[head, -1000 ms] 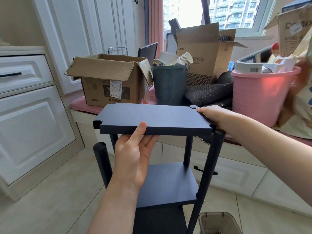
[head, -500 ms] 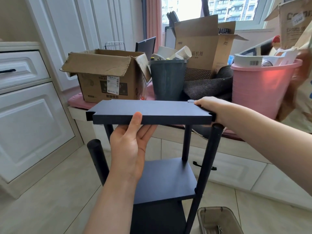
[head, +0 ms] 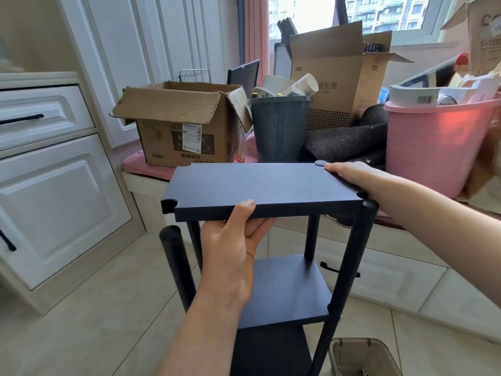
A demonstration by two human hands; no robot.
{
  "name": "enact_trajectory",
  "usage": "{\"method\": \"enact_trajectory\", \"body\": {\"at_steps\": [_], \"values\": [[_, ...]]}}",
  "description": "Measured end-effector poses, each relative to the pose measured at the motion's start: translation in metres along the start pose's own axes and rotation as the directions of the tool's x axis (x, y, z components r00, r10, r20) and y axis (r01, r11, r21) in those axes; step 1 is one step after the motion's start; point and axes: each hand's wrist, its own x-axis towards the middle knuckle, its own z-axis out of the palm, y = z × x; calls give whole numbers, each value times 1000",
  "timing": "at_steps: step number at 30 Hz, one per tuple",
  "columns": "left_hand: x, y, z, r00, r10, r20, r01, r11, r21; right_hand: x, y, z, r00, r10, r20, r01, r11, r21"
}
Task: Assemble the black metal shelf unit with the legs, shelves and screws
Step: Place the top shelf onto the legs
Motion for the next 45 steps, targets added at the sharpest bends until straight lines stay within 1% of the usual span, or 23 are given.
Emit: {"method": "enact_trajectory", "body": {"at_steps": [2,5,7,9,12,15,21,28,33,37,41,45], "values": [[-3,-1,-1,1000,-19,25,19,1000,1,2,1,1,1000,-16,8,16,1000,16],[-5,-1,-5,996,-66,64,68,998,-17,4,4,4,999,-22,27,19,994,106],[-7,-1,-7,991,-104,90,108,993,-42,3,5,4,999,-26,29,23,994,106],[-11,-1,-10,985,-147,86,154,985,-82,2,5,4,998,-38,46,33,995,91],[-13,-2,-13,978,-198,62,205,971,-124,4,7,4,997,-38,62,31,992,121],[-14,-1,-14,979,-197,58,203,972,-115,5,10,6,996,-33,80,19,985,170],[-13,-1,-11,981,-195,19,196,969,-149,5,11,7,996,-48,72,36,985,168],[-8,-3,-10,974,-228,11,225,951,-213,9,7,4,998,-41,43,41,999,22],[-8,-3,-10,964,-263,26,262,941,-213,14,8,5,998,-44,37,43,999,9],[-10,-4,-13,946,-323,-4,314,922,-225,12,16,12,997,-50,63,52,998,-24],[-14,-5,-18,941,-338,-10,326,912,-248,6,28,16,994,-6,112,0,998,58],[-15,-5,-21,940,-342,0,333,913,-235,3,28,17,992,1,124,-13,995,95]]}}
